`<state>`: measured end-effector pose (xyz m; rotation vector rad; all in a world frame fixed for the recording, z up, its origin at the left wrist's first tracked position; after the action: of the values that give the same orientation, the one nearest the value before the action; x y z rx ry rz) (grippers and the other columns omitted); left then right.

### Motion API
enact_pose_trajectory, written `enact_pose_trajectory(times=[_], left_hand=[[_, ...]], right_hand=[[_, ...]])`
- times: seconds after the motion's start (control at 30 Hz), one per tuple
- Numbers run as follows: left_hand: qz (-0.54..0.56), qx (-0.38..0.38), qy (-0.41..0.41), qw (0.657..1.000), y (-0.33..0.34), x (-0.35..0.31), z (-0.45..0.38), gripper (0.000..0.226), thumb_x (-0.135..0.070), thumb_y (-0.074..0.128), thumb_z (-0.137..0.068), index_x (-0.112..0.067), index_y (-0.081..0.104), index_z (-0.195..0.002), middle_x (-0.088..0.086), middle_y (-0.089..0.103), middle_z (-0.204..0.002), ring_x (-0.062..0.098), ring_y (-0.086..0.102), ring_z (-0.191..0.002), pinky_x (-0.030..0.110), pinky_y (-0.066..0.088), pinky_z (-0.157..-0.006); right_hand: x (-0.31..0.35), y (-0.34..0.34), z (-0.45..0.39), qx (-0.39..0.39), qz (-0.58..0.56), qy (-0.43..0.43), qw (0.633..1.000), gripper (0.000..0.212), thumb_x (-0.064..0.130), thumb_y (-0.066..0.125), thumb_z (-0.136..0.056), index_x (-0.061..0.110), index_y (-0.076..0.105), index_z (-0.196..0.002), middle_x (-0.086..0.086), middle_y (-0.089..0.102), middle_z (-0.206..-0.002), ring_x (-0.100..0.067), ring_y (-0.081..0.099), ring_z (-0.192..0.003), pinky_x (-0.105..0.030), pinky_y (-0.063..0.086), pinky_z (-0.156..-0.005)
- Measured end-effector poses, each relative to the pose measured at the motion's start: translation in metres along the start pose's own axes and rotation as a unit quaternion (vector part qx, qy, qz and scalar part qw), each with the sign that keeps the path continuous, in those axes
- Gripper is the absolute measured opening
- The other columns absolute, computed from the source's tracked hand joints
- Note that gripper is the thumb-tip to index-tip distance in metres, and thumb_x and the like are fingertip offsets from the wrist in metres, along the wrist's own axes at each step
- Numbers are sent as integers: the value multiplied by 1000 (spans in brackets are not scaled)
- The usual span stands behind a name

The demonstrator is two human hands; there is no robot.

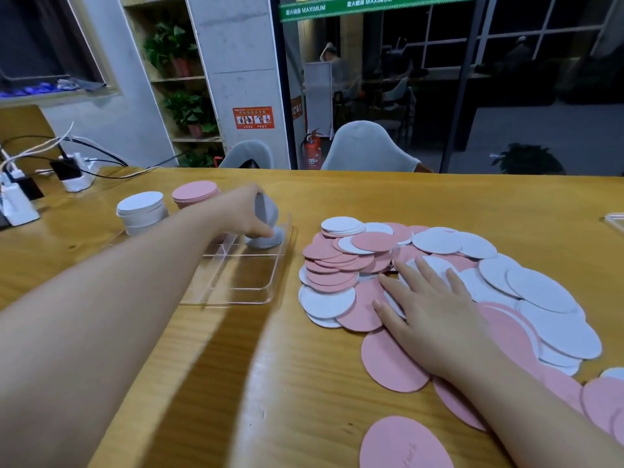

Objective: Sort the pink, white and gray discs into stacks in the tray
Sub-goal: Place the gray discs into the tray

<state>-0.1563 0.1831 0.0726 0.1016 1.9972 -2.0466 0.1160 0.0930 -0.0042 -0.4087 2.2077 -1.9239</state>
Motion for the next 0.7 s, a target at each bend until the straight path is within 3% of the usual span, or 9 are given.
enact_pose_trajectory(times=[0.23, 0.4, 0.7], left_hand=[[-79, 95, -51, 991, 19, 4, -24, 85, -44, 78, -69, -11, 35, -135, 11, 53, -123, 30, 54, -104, 43, 48, -88], [-98, 102, -58, 988, 23, 7, -33, 88, -45, 77, -70, -11, 31, -137, 10, 49, -131, 29, 50, -111, 40, 44, -91], [-47, 110, -70, 990, 27, 17, -35, 107, -52, 79, -63, -17, 15, -141, 15, 41, -140, 36, 47, -119, 51, 43, -98]], right_hand=[[1, 0, -1, -13, -1, 0, 1000, 85, 58, -15, -70, 38, 25, -143, 7, 13, -156, -18, 3, -145, -46, 4, -114], [2, 2, -3, -19, -3, 0, 1000, 82, 58, -12, -73, 37, 28, -142, 6, 16, -156, -18, 5, -145, -46, 4, -114], [3, 0, -3, -13, -3, 1, 1000, 85, 57, -16, -69, 38, 22, -143, 8, 12, -156, -16, 1, -145, -45, 2, -114]])
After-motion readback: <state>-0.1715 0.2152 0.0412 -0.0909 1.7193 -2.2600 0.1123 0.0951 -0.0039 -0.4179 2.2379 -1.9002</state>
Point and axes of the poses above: each hand's wrist, its own z-axis away from the middle knuckle, its own y-axis out of the palm, x = y × z, the point moved 6 cm from there along -z, towards the middle knuckle
